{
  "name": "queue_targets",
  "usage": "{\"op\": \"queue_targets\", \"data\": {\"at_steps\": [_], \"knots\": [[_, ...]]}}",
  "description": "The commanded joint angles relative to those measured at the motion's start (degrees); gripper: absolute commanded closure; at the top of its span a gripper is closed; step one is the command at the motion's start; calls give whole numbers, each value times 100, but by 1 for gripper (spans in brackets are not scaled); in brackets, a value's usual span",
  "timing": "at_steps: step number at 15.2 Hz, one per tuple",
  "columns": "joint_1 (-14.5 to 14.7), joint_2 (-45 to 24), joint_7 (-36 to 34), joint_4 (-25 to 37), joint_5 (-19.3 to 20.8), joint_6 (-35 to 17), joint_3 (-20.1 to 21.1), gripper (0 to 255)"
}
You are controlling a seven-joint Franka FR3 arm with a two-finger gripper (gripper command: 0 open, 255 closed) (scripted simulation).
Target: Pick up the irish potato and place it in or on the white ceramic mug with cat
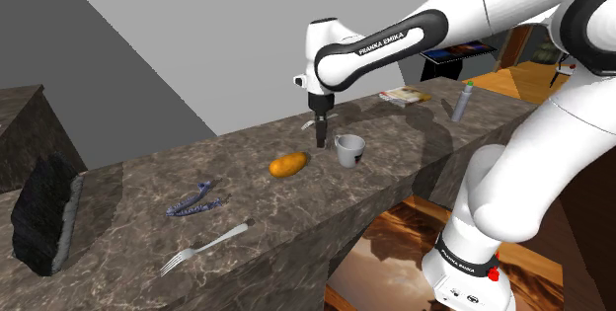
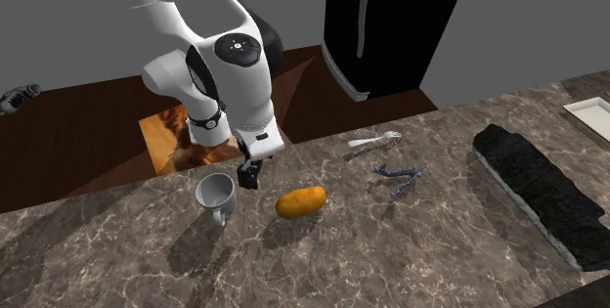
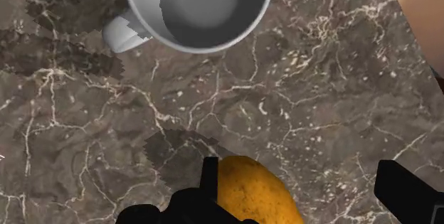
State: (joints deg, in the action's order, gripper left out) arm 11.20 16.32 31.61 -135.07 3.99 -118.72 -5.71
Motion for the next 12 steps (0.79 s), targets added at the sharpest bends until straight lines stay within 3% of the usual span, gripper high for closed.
{"op": "queue_targets", "data": {"at_steps": [1,9,12], "knots": [[142,-400,571,179,-65,-312,-34,0],[565,-1757,2703,850,-465,-1279,96,0],[588,-1977,2922,870,-520,-1504,141,0]]}}
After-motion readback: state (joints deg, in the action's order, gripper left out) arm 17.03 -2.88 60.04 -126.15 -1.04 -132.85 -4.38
